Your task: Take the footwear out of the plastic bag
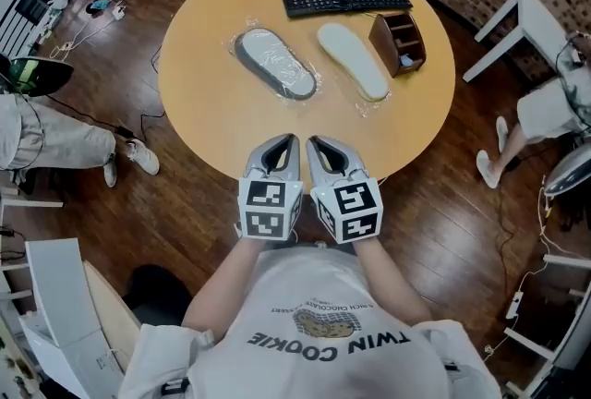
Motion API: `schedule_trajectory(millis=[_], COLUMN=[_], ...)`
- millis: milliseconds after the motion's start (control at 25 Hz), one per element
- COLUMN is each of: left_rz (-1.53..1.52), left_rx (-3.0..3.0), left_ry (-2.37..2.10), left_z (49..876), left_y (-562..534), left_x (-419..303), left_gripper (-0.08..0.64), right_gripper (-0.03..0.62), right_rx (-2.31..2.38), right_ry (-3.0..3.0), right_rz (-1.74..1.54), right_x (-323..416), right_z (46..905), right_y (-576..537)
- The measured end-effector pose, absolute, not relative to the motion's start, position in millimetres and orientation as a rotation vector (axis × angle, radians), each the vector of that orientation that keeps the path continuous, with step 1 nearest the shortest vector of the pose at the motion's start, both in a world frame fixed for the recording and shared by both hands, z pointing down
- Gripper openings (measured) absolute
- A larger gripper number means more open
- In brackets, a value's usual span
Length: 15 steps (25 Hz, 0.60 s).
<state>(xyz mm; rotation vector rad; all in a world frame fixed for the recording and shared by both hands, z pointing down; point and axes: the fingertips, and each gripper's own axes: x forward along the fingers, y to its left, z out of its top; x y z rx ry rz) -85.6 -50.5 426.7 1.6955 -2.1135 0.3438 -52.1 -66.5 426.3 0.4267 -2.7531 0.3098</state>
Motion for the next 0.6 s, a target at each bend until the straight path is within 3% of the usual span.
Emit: schedule_trajectory(millis=[600], left_rz=[0.526], left_rx=[1.882], left_ry=[-1.902], left_z=[450], left_y=[-112], left_x=[-218], left_gripper=[0.0], right_gripper=[0.017], right_rx=[0.704], right_ry=[-2.589], right_rz=[0.547], right_x=[-155], right_z=[463], right_y=[-127])
